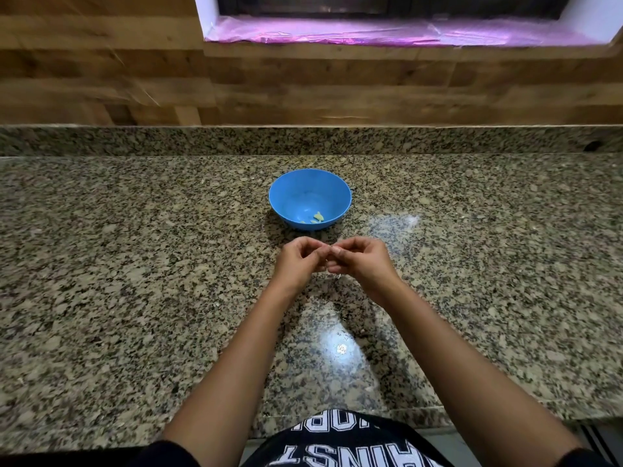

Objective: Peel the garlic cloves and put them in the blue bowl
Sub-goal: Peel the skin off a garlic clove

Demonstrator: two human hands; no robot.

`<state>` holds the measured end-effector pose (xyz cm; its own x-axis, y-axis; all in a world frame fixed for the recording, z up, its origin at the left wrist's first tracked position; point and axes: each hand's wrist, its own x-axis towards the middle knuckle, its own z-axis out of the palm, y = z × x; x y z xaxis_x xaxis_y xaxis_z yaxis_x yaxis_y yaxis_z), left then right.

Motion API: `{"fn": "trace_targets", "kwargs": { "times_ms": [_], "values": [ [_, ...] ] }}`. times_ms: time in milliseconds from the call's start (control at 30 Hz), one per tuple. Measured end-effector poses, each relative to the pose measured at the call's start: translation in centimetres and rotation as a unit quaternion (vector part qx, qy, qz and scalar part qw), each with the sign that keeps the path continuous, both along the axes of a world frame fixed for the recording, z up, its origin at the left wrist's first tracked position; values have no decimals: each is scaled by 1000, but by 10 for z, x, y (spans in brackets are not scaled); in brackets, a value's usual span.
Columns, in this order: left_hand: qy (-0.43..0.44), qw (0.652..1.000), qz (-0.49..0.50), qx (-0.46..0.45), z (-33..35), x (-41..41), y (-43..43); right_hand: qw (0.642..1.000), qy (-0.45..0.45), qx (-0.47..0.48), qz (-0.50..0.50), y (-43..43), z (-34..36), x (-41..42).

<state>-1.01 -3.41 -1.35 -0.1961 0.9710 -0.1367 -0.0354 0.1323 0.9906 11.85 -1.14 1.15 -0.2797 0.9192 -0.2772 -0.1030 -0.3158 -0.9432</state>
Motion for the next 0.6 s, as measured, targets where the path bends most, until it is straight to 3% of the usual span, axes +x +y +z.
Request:
{"fn": "trace_targets", "kwargs": {
  "times_ms": [100, 267, 533, 600],
  "values": [
    [-5, 1000, 17, -15, -3, 8, 2, 1000, 0, -4, -20, -2, 0, -4],
    [-81, 994, 36, -62, -2, 17, 6, 982, -139, 123, -37, -7, -9, -5],
    [-51, 998, -3, -28, 0, 18, 5, 997, 36, -2, -63, -1, -3, 3],
    [-54, 998, -17, -30, 1, 19, 6, 998, 38, -3, -59, -2, -2, 4]
  ]
}}
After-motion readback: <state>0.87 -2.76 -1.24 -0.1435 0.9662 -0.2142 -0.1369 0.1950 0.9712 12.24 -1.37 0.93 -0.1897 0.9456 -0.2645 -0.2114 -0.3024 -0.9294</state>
